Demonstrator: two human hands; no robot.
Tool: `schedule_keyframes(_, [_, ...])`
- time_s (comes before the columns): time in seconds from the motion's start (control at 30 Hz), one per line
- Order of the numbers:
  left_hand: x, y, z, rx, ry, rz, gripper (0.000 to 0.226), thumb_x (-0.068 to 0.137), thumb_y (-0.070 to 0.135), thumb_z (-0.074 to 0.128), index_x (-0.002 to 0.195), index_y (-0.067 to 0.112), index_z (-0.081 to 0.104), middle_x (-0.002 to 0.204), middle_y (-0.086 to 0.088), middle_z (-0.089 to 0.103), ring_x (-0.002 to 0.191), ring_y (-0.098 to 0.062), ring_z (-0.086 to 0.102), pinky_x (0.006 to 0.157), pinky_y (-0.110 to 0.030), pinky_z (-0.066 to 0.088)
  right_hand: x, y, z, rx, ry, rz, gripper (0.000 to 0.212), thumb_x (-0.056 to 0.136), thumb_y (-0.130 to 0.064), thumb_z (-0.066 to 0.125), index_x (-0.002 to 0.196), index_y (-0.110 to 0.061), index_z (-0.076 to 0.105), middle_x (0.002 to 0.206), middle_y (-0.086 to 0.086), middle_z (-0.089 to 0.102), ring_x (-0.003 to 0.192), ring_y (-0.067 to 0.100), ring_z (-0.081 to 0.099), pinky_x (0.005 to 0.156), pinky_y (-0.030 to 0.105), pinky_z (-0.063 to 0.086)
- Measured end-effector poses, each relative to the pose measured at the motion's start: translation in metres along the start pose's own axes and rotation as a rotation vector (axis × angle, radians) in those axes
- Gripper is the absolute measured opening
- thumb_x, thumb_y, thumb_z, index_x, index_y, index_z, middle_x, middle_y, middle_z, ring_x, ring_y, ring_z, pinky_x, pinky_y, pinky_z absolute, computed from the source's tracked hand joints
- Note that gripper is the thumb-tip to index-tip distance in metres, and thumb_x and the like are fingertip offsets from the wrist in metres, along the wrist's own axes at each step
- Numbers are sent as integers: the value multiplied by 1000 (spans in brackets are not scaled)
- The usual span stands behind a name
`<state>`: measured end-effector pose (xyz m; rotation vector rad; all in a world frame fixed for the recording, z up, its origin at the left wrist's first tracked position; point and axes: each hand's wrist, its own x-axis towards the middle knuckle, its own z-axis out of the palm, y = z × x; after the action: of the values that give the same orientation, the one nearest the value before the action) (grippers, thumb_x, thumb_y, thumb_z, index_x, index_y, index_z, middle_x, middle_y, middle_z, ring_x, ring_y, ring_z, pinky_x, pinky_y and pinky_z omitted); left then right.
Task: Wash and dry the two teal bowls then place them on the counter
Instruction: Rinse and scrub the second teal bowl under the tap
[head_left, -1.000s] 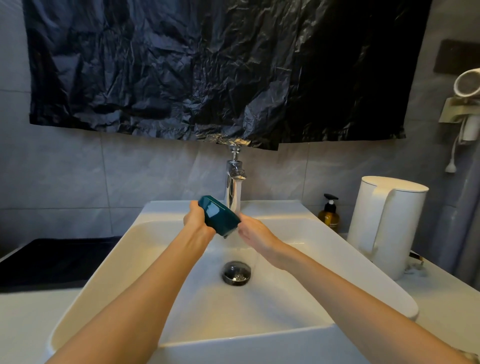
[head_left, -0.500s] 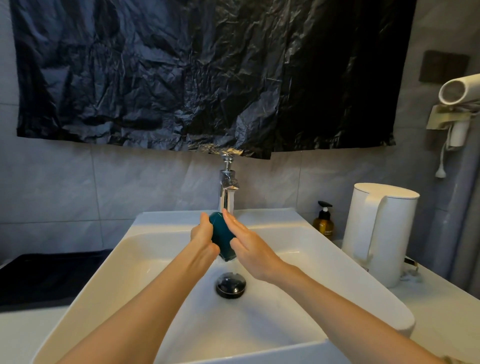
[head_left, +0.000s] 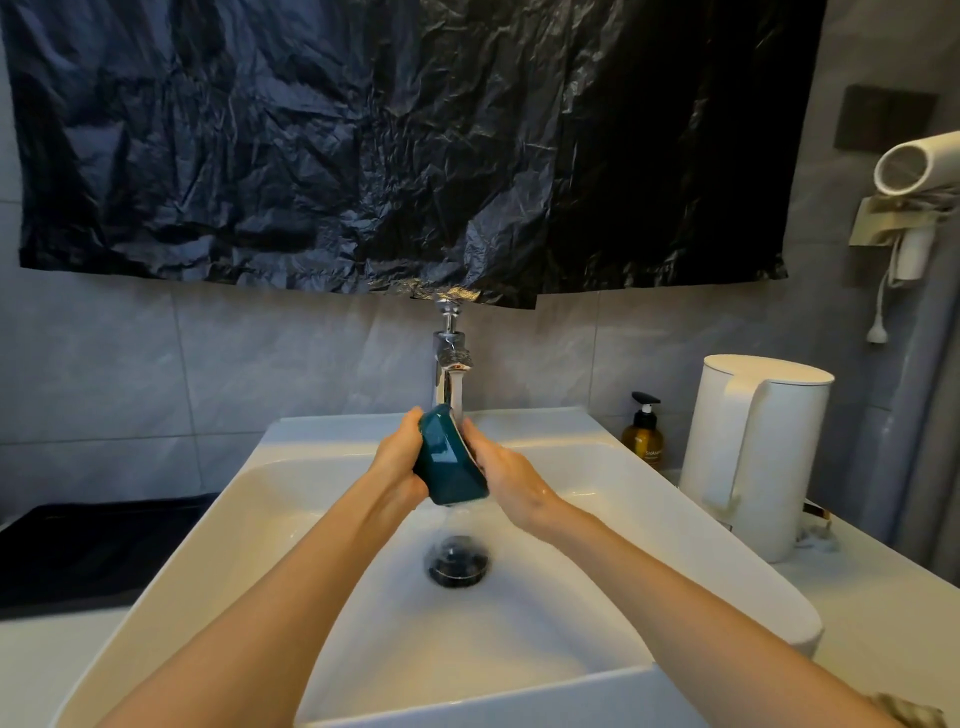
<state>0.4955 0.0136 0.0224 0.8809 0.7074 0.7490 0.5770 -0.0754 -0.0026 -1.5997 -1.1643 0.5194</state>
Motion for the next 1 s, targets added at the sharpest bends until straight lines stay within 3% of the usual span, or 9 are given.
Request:
schedule_keyframes(0.17, [-1, 5, -9, -10, 34, -18, 19, 92, 24, 54, 78, 11, 56, 80, -13, 59, 73, -25, 56, 85, -46, 49, -7, -3, 8, 90, -55, -70, 50, 96, -58, 36, 117, -24, 66, 112, 8, 68, 105, 18, 63, 96, 37, 51])
schedule_keyframes(0.33, [-8, 0, -4, -17, -15, -30, 24, 96, 32, 51, 86, 11, 57, 88, -13, 60, 84, -26, 58, 92, -45, 48, -1, -1, 10, 58, -60, 52, 74, 80, -85, 23, 119, -35, 62, 117, 0, 67, 109, 15, 61, 101, 37, 45])
schedule_keyframes(0.47, [0, 2, -8, -22, 23, -15, 26, 97, 34, 48, 85, 12, 56, 88, -13, 60, 90, -27, 58, 95, -47, 48, -5, -1, 10, 124, -91, -5, 61, 91, -69, 29, 129, -30, 57, 120, 1, 65, 111, 13, 59, 101, 34, 46])
schedule_keyframes(0.57, [-2, 0, -8, -1, 12, -15, 26, 97, 34, 49, 85, 12, 56, 89, -14, 60, 88, -28, 58, 95, -49, 48, -2, -8, 12, 207, -88, 23, 58, 90, -69, 37, 117, -27, 65, 113, 4, 69, 104, 18, 65, 96, 36, 51])
schedule_keyframes(0.67, [-3, 0, -6, -20, 9, 3, 31, 97, 39, 47, 86, 12, 57, 88, -13, 61, 88, -28, 60, 90, -47, 49, -1, -7, 11, 16, -23, 116, 58, 90, -71, 31, 105, -27, 66, 111, 3, 68, 102, 18, 62, 90, 33, 48])
schedule_keyframes(0.77, [0, 4, -10, -14, 34, 14, 32, 98, 39, 46, 85, 12, 58, 87, -12, 62, 89, -27, 60, 89, -46, 49, -5, -1, -7, -192, 5, 61, 47, 96, -47, 42, 99, -9, 69, 95, 13, 67, 86, 14, 56, 75, 31, 40])
schedule_keyframes(0.83, [1, 3, -12, -8, 40, 1, 31, 98, 39, 47, 84, 12, 57, 86, -12, 61, 95, -29, 58, 90, -49, 49, -6, 1, -23, -178, 85, 11, 34, 92, -31, 49, 99, -9, 74, 94, 7, 72, 90, 10, 62, 80, 29, 47])
schedule_keyframes(0.9, [-4, 3, -10, 16, 13, -4, 31, 97, 39, 47, 85, 12, 57, 87, -12, 61, 96, -29, 58, 86, -49, 49, -3, -1, -35, -198, 246, -26, 27, 94, -17, 48, 111, -15, 70, 110, 0, 69, 106, 14, 62, 90, 25, 46])
schedule_keyframes(1.0, [-8, 4, -6, 33, -45, 3, 32, 95, 41, 50, 87, 12, 59, 89, -12, 64, 88, -27, 60, 81, -45, 50, 6, -20, -45, -278, 312, -115, 45, 96, -6, 42, 139, -19, 48, 137, 2, 54, 127, 19, 49, 101, 27, 38])
